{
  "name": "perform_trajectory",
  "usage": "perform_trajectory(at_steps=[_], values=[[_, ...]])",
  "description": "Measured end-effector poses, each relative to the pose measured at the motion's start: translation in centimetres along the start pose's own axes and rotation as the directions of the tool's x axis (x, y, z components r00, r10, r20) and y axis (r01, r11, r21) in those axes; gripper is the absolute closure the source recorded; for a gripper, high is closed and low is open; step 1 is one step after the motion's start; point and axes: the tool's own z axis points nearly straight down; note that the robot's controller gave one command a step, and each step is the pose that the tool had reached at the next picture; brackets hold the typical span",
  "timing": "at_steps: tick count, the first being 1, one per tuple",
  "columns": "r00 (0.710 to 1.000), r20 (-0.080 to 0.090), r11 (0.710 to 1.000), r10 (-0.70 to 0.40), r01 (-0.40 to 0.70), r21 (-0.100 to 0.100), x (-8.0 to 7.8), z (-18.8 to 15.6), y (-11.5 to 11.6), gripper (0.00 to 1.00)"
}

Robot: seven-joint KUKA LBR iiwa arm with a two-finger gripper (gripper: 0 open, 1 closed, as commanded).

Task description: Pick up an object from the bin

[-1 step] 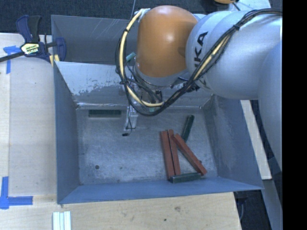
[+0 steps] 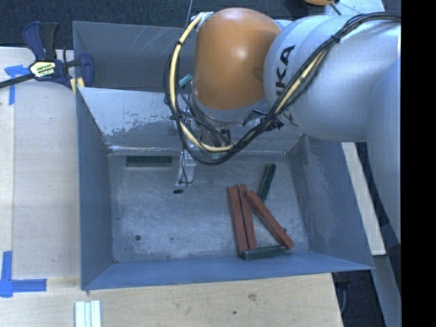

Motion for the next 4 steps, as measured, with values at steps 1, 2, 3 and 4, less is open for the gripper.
perform_trajectory(at_steps=[1, 2, 3, 4], values=[[1.0, 0.008, 1.0, -0.001, 0.001, -0.002, -1.5, 4.4, 0.8, 0.0], [1.0, 0.003, 1.0, -0.023, 0.023, -0.001, -1.7, 11.4, 1.4, 0.0], [0.995, -0.001, 0.995, -0.099, 0.099, 0.001, -2.5, 14.4, 2.8, 0.0], [0.996, 0.003, 0.996, 0.086, -0.086, -0.001, -3.9, 14.5, 2.5, 1.0]])
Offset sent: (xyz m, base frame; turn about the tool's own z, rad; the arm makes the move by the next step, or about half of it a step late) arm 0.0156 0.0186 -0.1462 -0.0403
